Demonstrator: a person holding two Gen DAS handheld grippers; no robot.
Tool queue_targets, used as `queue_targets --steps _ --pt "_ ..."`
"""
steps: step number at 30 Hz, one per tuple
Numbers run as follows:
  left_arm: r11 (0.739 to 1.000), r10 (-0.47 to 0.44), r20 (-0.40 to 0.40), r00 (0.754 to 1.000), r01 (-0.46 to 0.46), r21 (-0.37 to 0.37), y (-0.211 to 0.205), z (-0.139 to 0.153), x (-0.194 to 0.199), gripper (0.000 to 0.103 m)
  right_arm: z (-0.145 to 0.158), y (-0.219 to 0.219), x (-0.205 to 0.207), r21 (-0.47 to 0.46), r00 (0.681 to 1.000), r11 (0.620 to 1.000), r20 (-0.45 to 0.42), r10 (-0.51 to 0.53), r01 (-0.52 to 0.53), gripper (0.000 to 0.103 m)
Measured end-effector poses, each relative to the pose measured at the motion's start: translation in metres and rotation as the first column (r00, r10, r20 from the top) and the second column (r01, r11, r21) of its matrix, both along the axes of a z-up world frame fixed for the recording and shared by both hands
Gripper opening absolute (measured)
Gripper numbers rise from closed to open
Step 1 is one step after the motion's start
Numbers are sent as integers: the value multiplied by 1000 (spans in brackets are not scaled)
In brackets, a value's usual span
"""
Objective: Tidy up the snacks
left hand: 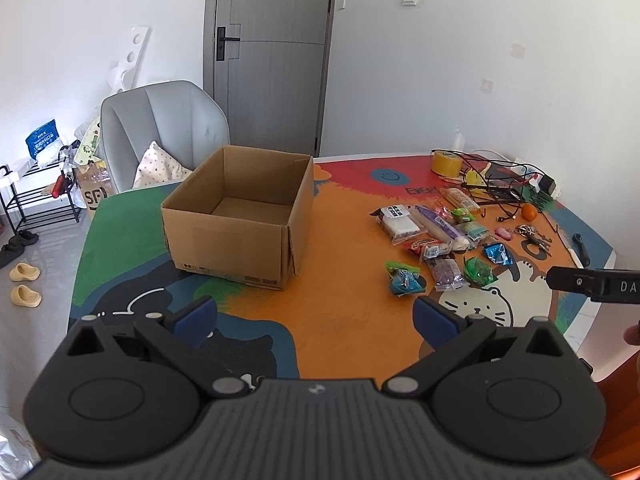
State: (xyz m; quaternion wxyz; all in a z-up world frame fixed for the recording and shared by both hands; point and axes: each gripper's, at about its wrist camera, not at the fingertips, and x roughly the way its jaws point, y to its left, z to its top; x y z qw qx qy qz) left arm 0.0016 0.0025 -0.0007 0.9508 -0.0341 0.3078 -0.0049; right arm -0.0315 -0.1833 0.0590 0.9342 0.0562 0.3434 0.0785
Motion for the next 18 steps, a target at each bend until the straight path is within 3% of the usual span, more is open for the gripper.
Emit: queue_targets --steps 18 --pt "1000 -16 0 1000 16 11 -5 0 -1 103 1 2 -2 -10 1000 1000 11 9 -8 103"
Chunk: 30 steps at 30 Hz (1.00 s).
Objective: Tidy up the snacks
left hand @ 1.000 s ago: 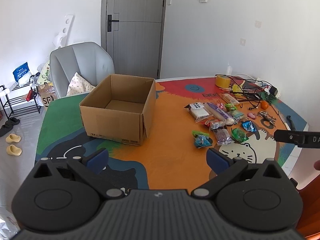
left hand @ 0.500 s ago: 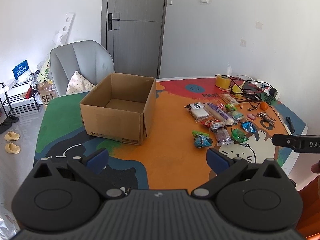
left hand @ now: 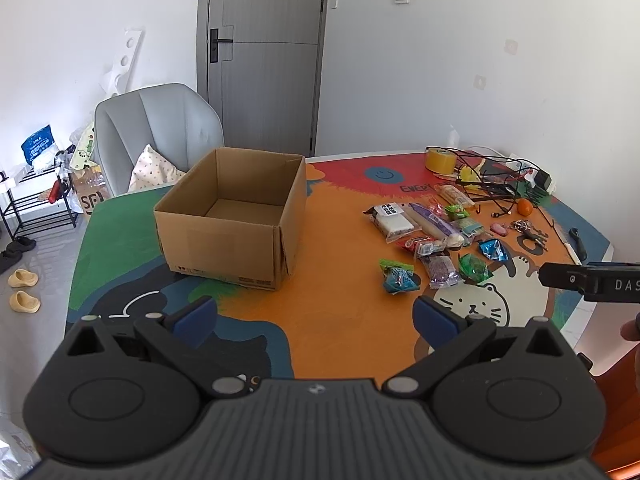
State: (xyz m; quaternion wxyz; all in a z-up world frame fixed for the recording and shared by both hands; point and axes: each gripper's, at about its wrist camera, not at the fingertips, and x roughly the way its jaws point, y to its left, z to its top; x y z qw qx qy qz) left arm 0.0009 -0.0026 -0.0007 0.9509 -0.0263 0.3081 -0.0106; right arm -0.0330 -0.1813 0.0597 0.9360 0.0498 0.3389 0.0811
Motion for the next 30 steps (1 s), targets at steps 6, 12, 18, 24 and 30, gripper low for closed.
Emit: queue_targets --steps 6,12,18,24,30 --pt "1000 3 4 1000 -3 -2 1 1 -1 103 1 0 -1 -1 1000 1000 6 0 0 103" --pt "1000 2 6 1000 -2 -1 1 1 -2 103 2 0 -1 -1 1000 1000 4 1 -1 103" --pt "1000 -4 4 1000 4 -1 1 0 -1 103 1 0 -1 -2 1000 1000 2 -1 1 103" --pt "1000 -9 -1 1000 9 1 -2 -1 2 103 0 -2 0 2 1000 1000 2 -1 1 103" --pt "999 -37 -1 999 37 -3 -10 -3 10 103 -6 -7 4 -14 1000 1000 4 -10 10 103"
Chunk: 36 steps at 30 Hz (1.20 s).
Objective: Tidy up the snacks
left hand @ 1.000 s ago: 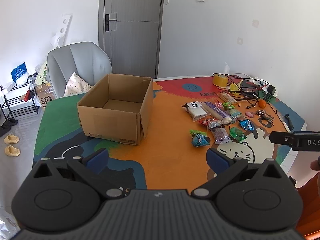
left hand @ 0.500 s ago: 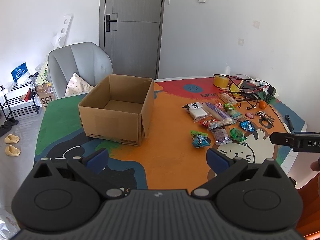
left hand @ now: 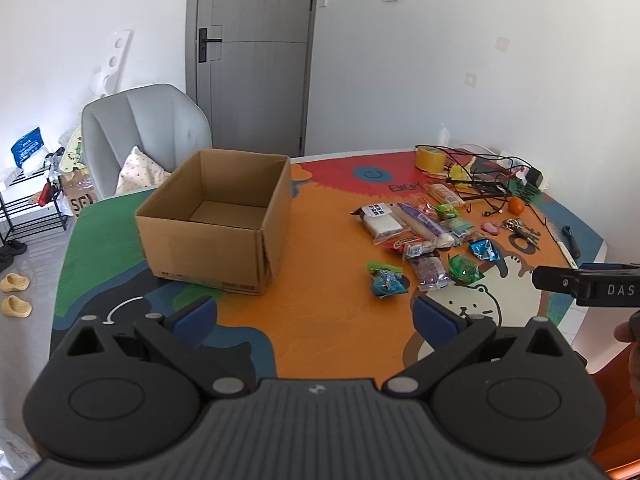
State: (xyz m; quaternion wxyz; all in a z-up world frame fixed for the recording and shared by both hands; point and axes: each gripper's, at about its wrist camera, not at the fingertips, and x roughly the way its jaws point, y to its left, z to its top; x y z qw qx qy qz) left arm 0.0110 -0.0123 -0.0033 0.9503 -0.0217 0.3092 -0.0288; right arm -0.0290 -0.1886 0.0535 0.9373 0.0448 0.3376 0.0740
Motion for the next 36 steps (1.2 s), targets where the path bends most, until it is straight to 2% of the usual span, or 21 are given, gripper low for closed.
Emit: queue_targets --steps 8,19,27,32,36 --pt "1000 -19 7 1000 20 -22 -11 -6 15 103 -11 -5 8 0 1000 1000 -11 4 -4 103" --pt "997 -57 9 998 58 -60 -27 -27 44 103 -34 -27 25 62 999 998 -8 -31 31 103" --pt "991 -92 10 996 93 -102 -35 -41 71 102 -48 -40 38 199 1000 980 -4 4 -3 103" --pt "987 -90 38 995 94 -130 -37 -45 84 101 -55 -37 48 196 1000 981 6 -10 8 96" --pt "986 -103 32 994 107 -130 -42 -51 99 98 -65 -39 60 210 999 977 -25 -24 29 88"
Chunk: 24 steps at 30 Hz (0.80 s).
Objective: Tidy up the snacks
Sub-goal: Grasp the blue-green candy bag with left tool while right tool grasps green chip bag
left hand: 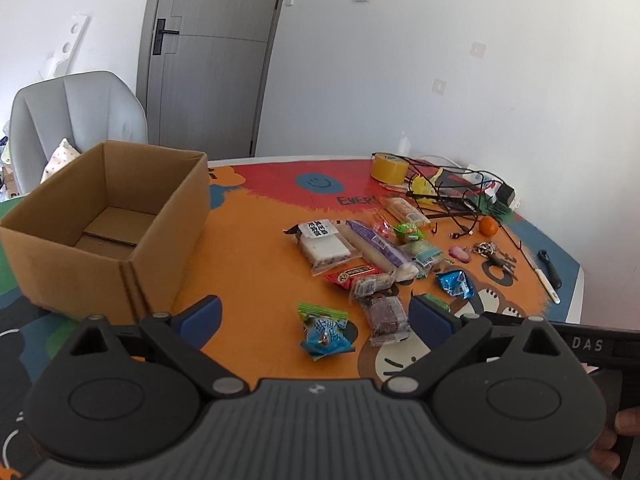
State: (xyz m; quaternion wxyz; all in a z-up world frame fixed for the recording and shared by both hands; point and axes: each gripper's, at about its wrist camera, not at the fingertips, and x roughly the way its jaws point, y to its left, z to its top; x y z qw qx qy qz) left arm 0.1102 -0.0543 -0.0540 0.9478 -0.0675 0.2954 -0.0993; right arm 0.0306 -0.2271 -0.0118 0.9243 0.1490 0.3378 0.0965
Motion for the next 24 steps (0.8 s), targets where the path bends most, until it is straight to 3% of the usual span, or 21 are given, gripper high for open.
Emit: queue_targets --steps 3,24 --pt "1000 -10 -21 1000 10 -2 -3 -8 10 95 -7 0 7 8 1000 1000 -12 -13 13 85" --pt "1000 -27 -184 983 28 2 -25 -63 74 63 -42 3 61 -13 996 999 -76 -41 40 85"
